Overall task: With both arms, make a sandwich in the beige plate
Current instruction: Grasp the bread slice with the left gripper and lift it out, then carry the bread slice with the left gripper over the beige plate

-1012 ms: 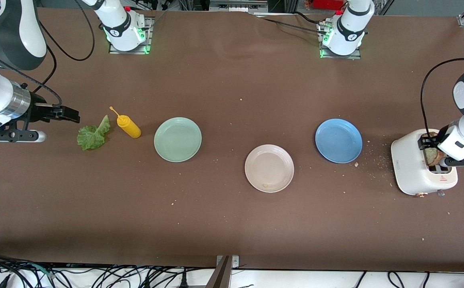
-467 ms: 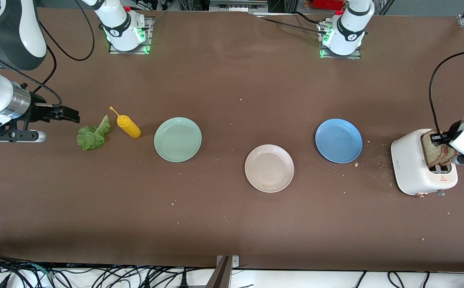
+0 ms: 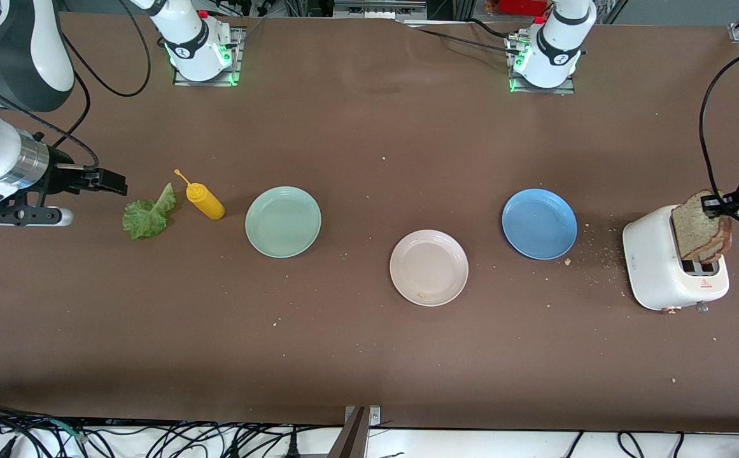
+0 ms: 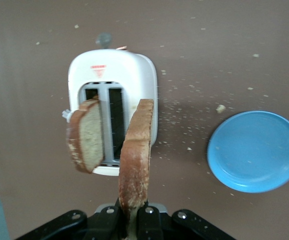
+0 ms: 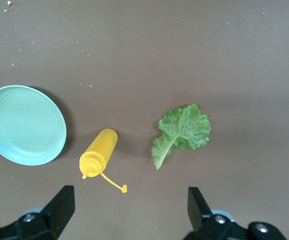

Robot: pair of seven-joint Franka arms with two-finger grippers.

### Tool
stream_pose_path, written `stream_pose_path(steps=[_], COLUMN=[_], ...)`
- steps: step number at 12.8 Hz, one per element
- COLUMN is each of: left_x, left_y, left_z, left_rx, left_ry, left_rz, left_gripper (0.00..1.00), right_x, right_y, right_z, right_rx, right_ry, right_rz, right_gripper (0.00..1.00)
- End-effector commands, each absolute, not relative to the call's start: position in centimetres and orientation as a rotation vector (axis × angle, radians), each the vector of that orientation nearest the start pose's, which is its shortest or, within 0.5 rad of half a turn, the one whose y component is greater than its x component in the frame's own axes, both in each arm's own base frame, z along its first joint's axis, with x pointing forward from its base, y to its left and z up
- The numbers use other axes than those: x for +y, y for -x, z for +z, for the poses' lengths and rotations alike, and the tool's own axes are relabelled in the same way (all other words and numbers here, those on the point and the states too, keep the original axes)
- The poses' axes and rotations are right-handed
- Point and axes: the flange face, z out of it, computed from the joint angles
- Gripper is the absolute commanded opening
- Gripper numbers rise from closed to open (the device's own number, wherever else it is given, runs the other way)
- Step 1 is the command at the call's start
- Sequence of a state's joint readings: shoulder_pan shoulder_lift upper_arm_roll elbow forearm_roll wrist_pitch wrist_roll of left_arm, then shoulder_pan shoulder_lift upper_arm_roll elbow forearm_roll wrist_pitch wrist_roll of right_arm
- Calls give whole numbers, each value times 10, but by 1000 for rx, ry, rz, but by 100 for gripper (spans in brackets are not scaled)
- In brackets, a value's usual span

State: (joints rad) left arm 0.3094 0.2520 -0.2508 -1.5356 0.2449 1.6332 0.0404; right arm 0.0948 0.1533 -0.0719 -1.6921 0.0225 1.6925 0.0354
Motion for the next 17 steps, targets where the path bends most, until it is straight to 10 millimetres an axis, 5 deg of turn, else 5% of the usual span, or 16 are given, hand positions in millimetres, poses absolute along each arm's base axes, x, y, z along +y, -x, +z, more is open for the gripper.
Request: stream_pose_path(steps=[1,4,10,15,17], left_x=[15,-46,-146,-188,-202], left_y=[-622,-625,-665,-691,-691], left_z=[511,489,384,307,265], left_rx=[150,209,145,-296,-204], left_ry=[2976,3169,3645,3993,4044], left_rz=[252,327,476,506,454], left_gripper=[0,0,0,0,0], right_x=[16,16,16,16,16], right_y=[-589,-589,-589,-589,-589], right_z=[489,489,490,489,489], right_rx=[10,11,11,11,11], right_ry=[3127,3126,3126,3126,3126], right_rz=[252,252,250,252,252], right_gripper=[100,100,100,100,100])
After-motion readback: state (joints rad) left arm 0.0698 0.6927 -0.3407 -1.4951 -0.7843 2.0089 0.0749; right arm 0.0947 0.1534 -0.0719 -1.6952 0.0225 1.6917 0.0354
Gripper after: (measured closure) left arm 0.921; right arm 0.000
